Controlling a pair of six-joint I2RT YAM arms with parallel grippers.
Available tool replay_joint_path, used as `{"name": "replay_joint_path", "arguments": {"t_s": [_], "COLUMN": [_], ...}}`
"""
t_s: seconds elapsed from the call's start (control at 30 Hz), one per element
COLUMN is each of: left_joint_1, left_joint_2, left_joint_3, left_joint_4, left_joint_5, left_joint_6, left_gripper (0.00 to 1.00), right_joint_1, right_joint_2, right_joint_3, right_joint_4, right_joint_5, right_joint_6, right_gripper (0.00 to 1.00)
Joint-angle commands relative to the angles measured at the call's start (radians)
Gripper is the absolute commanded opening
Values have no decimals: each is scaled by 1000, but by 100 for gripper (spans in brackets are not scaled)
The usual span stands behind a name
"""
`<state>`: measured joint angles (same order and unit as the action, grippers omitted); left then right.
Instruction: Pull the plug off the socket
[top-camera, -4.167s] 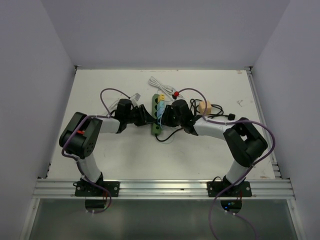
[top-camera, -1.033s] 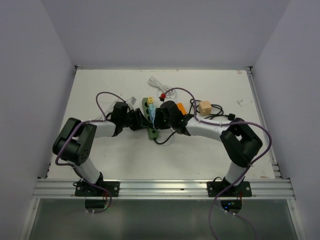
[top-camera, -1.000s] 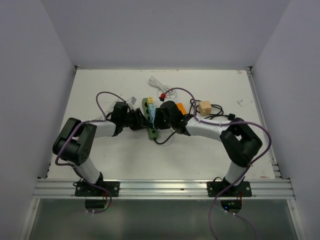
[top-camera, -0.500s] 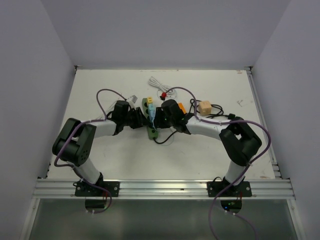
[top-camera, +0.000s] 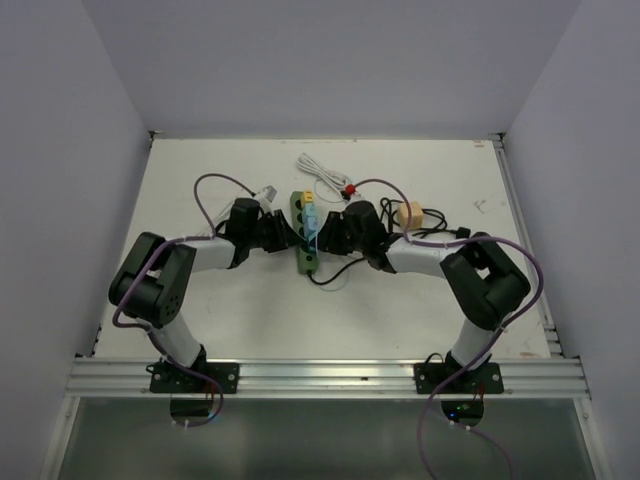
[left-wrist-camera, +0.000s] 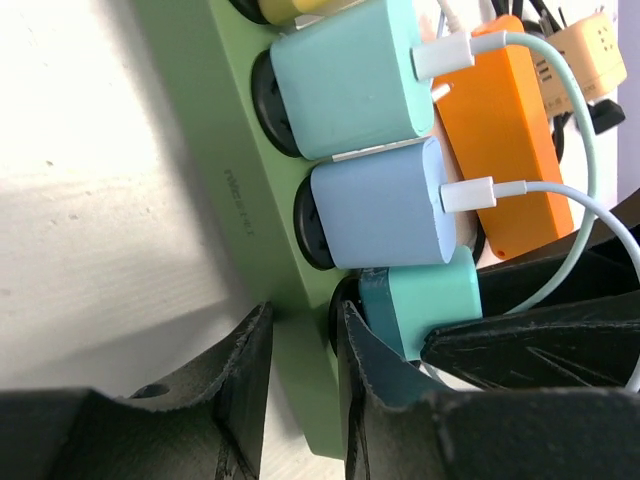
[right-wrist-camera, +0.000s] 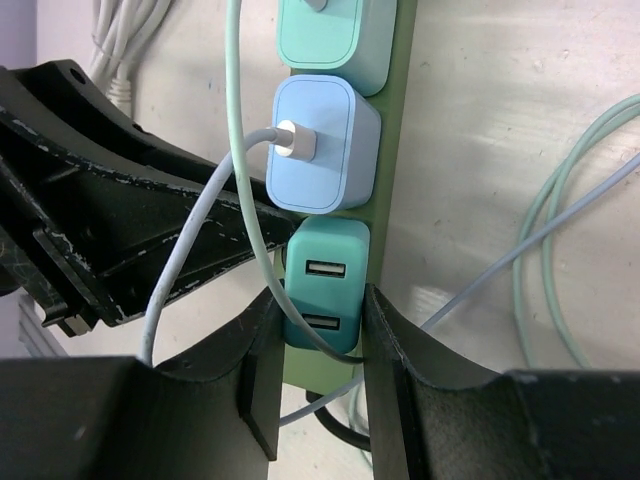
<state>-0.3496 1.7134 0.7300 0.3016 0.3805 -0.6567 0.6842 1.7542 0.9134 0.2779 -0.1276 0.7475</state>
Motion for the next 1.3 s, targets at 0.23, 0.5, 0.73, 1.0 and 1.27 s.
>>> {"name": "replay_joint_path", "arguments": {"t_s": [0.23,0.5,0.73,1.0,1.27], "left_joint_1": [15,3,-8,-11,-11], "left_joint_2": [126,175,218,235,244], "left_joint_3": [-14,-14,6,13,22], "left_joint_4": [-137,-136,-136,-136,-144], "left_joint_5": [-249,-265,-282,-282,-276], "left_joint_6": [124,131,131,137,147], "left_gripper": [0,0,0,0,0], "right_joint_1": [97,173,228,239,99], "right_joint_2": [5,42,79,128,8], "right_joint_3": [185,343,450,496,221], "right_joint_4": [-274,-482,-597,-652,-320], "right_joint_5": [37,223,327,342,22], "right_joint_6": [-126,-214,-253,-260,-84], "right_gripper": [15,18,20,23,24]}}
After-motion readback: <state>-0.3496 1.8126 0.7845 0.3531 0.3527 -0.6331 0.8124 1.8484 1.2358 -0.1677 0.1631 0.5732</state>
